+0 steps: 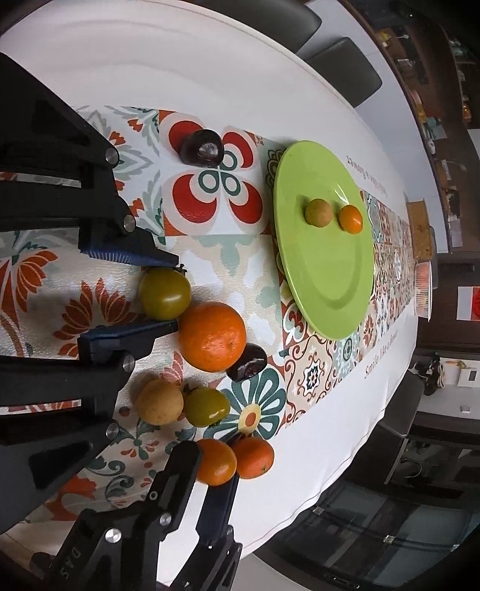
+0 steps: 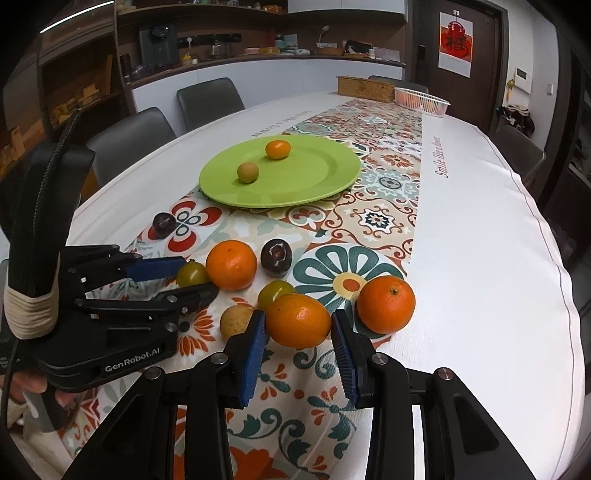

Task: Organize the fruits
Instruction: 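Grasp a yellow-green tomato with the left gripper while the right gripper grasps a mandarin, then carry both fruits onto the green plate and open both grippers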

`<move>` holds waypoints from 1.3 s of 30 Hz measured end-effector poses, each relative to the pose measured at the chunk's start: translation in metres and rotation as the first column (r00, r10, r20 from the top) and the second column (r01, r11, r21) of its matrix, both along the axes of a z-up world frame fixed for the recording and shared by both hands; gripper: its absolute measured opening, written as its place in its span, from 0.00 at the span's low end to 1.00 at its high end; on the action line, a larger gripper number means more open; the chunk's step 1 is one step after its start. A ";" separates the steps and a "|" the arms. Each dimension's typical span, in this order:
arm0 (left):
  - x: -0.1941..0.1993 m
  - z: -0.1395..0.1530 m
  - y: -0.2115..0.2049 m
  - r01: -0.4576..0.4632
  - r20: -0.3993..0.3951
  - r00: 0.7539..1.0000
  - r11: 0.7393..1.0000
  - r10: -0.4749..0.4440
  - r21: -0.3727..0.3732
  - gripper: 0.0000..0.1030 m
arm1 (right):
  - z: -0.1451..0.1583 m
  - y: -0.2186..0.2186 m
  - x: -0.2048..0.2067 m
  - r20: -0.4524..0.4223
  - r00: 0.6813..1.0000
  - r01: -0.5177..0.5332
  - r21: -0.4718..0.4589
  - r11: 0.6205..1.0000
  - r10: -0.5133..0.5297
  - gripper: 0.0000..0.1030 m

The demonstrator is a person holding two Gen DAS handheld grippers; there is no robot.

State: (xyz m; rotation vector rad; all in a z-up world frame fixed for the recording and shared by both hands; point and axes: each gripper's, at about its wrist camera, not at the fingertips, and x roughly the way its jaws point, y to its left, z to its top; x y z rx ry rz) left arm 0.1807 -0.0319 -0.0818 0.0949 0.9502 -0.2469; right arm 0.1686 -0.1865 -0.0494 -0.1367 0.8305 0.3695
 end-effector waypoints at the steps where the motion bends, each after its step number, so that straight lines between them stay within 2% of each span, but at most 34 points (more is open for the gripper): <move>1: -0.001 0.001 0.001 0.000 -0.003 1.000 1.000 0.000 -0.009 0.27 | 0.000 0.000 0.000 -0.001 1.000 0.000 0.001 1.000 0.000 0.36; 8: -0.016 0.014 0.002 -0.003 0.015 1.000 0.999 0.003 -0.038 0.27 | 0.005 0.001 -0.002 0.004 1.000 -0.011 0.016 1.000 0.011 0.36; 18: -0.021 0.049 0.006 -0.006 0.107 0.994 0.999 0.010 -0.035 0.27 | 0.026 0.005 -0.001 0.061 0.998 -0.037 0.028 0.999 0.035 0.36; 27: 0.005 0.063 0.018 -0.014 0.126 0.992 0.999 0.019 -0.048 0.27 | 0.049 0.015 0.027 0.111 0.992 -0.068 0.034 0.997 0.064 0.36; 39: 0.060 0.075 0.033 -0.017 0.145 0.989 0.999 0.022 -0.035 0.27 | 0.061 0.036 0.087 0.088 0.990 -0.113 0.014 0.993 0.111 0.36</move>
